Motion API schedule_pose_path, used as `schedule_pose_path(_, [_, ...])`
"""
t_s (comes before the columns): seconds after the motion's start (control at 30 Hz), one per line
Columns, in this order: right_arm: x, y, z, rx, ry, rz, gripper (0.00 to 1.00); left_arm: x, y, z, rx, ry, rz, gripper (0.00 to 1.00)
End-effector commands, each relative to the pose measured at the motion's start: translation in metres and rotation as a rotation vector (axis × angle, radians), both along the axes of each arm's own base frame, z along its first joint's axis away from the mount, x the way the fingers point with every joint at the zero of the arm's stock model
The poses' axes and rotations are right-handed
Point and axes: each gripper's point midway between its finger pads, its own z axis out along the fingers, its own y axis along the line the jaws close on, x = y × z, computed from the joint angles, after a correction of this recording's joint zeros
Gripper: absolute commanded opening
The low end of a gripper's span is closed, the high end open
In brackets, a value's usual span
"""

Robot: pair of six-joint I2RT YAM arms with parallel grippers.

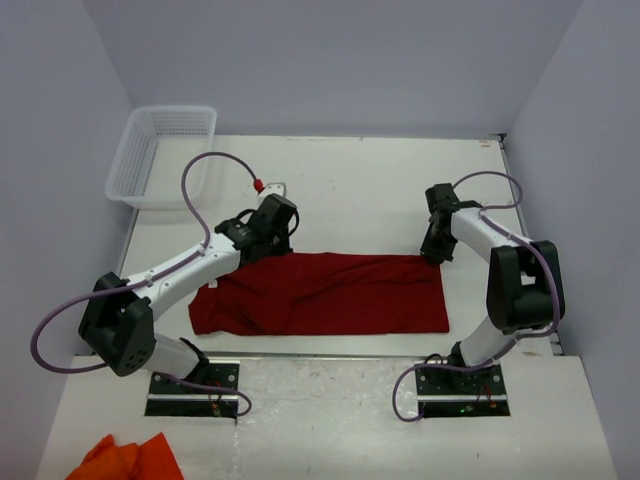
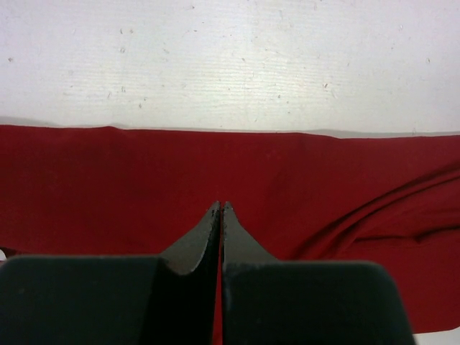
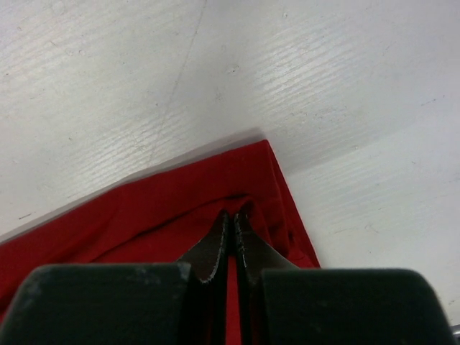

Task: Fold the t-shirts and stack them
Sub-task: Fold the other side of the tshirt into a rectangle

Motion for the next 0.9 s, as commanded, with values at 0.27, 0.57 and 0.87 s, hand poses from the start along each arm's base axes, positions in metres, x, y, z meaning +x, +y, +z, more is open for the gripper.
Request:
schedule_pose_path(0.27, [0.001,-0.008,0.045,-0.024,-0.187,-0.014,0.00,0.001,-0.005,-0.001,-0.034,-0.012,-0.020,0.00])
schedule_pose_path(0.57, [-0.064,0.053,0.041,0.071,-0.131,0.005,0.06,-0.002,0.000,-0.004,-0.020,-0.010,-0.009,0.00])
schedule_pose_path(0.87, [-0.119,0.079,0.043,-0.015,-0.205,-0.054,0.45,-0.007,0.001,-0.017,0.000,0.030,-0.019,0.00])
